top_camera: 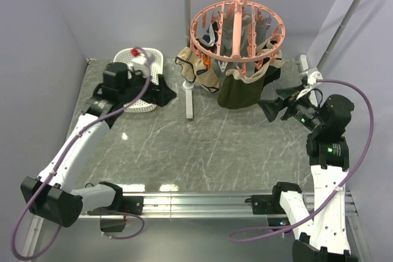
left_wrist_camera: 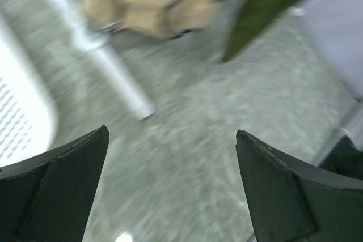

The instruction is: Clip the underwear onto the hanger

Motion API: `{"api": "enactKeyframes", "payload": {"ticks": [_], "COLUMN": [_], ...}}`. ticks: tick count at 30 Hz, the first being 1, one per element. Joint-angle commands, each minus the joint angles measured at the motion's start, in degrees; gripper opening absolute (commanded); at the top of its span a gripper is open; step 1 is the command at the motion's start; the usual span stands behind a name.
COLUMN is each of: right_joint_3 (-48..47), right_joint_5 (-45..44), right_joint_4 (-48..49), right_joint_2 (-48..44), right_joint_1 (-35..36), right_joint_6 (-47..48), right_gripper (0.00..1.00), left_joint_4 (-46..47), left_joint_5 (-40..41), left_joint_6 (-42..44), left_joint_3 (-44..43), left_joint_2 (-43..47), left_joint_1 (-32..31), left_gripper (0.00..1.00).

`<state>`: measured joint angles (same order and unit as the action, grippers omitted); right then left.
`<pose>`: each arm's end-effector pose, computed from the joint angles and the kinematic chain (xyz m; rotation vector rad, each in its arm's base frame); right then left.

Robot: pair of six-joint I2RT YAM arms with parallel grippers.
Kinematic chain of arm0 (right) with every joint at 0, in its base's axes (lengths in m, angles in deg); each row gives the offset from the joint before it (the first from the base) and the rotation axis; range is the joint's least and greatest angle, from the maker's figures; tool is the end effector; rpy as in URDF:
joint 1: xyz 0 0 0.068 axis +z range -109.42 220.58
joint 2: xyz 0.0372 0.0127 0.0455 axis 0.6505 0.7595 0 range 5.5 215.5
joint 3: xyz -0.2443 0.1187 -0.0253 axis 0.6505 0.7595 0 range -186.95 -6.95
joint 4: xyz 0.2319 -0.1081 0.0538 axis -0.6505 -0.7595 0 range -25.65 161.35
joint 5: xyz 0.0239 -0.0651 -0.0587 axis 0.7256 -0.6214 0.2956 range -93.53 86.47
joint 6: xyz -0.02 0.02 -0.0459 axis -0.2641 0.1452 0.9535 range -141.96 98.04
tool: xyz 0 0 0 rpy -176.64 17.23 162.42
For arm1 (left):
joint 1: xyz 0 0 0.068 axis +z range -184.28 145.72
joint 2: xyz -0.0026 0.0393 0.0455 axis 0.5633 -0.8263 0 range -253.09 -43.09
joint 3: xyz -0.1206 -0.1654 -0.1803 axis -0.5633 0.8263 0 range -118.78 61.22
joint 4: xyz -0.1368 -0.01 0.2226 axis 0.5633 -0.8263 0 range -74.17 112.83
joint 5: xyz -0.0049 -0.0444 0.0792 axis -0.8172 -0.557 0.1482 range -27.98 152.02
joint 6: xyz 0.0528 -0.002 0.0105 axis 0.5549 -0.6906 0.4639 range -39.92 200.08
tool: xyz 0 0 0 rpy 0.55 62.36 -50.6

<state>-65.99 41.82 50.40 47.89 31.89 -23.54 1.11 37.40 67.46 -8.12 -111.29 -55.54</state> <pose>0.1434 0.0036 0.4117 -0.4567 1.5879 0.5539 0.2419 -0.1099 0.3861 0.4427 1.9307 -0.8043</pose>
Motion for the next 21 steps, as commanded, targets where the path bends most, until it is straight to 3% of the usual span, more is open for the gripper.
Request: {"api": "enactKeyframes", "payload": {"ticks": [1,5,7,13,21], "right_joint_3": [-1.0,4.6,6.7,11.0,12.3], "right_joint_5": [-5.9,-10.0,-11.3,-14.3,-14.2], "right_joint_4": [-11.9,-11.8,-11.1,-10.1,-10.1], "right_joint_2": [2.0,-0.4,-1.2,-1.8,-3.5], "right_joint_1": [-0.5,-0.5,-0.5,-0.5,-0.7], "right_joint_6": [6.9,7.9,7.7,7.6,6.9], "right_gripper": [0.91,0.92,0.92,0.94,0.96], "left_joint_4": [-10.2,-15.0,-14.7,-13.4,-12.9], "left_joint_5": [-2.3,-5.1,-1.2,8.3,8.5], "left_joint_6": [3.0,4.7,5.8,9.4,8.9], "left_joint_3": [-1.6,-1.2,0.2,8.1,13.5], "left_joint_2": [1.0,-0.4,0.3,3.3,9.7], "left_joint_1": [9.3,20.3,23.1,23.6,23.6], "left_gripper": [0.99,0.99,0.99,0.99,0.99]}}
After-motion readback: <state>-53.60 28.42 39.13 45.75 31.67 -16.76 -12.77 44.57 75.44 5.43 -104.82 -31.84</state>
